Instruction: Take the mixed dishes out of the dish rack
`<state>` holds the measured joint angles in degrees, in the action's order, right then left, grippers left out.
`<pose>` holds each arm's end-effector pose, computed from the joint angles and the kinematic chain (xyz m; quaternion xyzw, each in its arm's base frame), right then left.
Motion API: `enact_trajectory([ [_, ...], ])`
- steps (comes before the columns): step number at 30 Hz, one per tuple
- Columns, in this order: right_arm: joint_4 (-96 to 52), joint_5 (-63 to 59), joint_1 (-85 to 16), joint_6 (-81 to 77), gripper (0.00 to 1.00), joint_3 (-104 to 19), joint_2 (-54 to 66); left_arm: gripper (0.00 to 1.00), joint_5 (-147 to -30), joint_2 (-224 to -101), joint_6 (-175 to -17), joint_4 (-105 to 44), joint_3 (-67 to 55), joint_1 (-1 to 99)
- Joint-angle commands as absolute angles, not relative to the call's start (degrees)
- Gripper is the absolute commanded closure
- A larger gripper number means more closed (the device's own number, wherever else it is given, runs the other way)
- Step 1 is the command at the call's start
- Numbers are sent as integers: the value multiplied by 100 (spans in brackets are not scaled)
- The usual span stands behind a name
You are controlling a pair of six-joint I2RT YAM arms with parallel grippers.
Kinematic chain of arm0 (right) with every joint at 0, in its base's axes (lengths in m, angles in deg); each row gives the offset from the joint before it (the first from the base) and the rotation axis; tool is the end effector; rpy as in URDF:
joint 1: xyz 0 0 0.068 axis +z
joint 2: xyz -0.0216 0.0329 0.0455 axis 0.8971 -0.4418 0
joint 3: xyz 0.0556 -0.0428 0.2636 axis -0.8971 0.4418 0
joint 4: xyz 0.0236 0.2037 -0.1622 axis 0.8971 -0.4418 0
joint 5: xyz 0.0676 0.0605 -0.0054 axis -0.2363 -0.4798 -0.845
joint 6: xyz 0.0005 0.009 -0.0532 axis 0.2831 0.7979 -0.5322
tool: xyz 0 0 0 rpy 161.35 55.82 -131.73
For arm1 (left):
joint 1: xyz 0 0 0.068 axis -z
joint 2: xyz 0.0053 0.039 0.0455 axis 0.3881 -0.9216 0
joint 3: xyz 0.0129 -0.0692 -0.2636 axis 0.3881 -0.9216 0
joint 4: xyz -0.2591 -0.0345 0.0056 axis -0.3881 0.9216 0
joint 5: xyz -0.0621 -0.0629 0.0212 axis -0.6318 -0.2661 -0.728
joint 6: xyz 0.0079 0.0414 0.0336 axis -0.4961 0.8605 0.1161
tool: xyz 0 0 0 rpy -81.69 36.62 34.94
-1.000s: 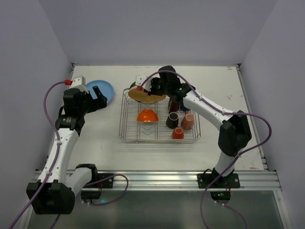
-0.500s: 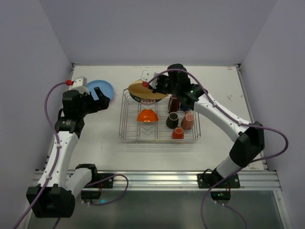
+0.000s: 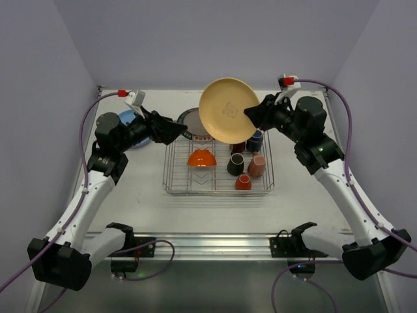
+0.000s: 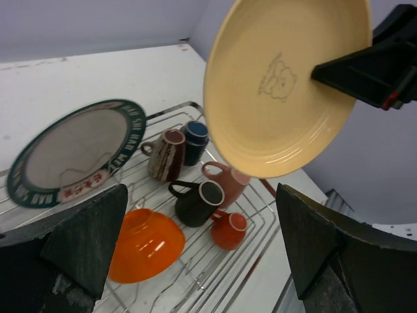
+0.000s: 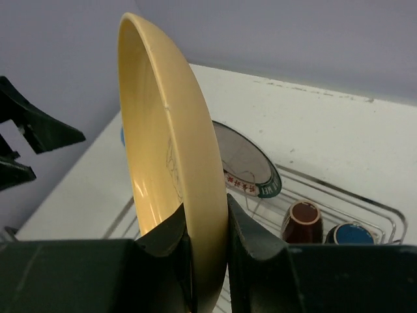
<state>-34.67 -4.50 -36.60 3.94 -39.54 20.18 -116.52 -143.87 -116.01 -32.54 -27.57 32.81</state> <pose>0.2299 0.1252 0.4273 -0.1527 0.7342 0.2865 0.5962 0.2224 -0.0605 0.3634 0.0813 0.7133 -0.4452 0.5351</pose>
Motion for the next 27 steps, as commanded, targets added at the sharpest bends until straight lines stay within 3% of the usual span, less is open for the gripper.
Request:
enact_trajectory([
  [1,-2883,-1648,-4224,2374,100,-3420,2231,0,-12042,-14756,-11692,-3810,-2146,3812],
  [8,-2645,-2370,-4550,2753,100,-2865,2592,3,-11094,-15257,-10910,-2887,-1345,4507],
  [12,-2434,-2554,-4559,2806,100,-2610,2785,18,-10812,-15389,-10786,-2501,-1178,4630],
  [19,-2188,-2721,-4568,2858,100,-2373,2970,26,-10257,-15592,-10461,-1981,-958,4859],
  [22,-1942,-2853,-4559,2902,100,-2346,2926,44,-10328,-15706,-10479,-1981,-897,4981],
  [23,-1950,-2853,-4559,2902,100,-2354,2909,56,-10285,-15758,-10444,-1981,-879,5069],
  [25,-1933,-2827,-4559,2911,100,-2346,2926,68,-10214,-15811,-10417,-1928,-791,5122],
  [26,-1924,-2818,-4568,2911,100,-2337,2943,83,-10075,-15811,-10382,-1893,-773,5166],
  [27,-1915,-2810,-4568,2911,100,-2320,2961,90,-9986,-15820,-10364,-1823,-738,5184],
])
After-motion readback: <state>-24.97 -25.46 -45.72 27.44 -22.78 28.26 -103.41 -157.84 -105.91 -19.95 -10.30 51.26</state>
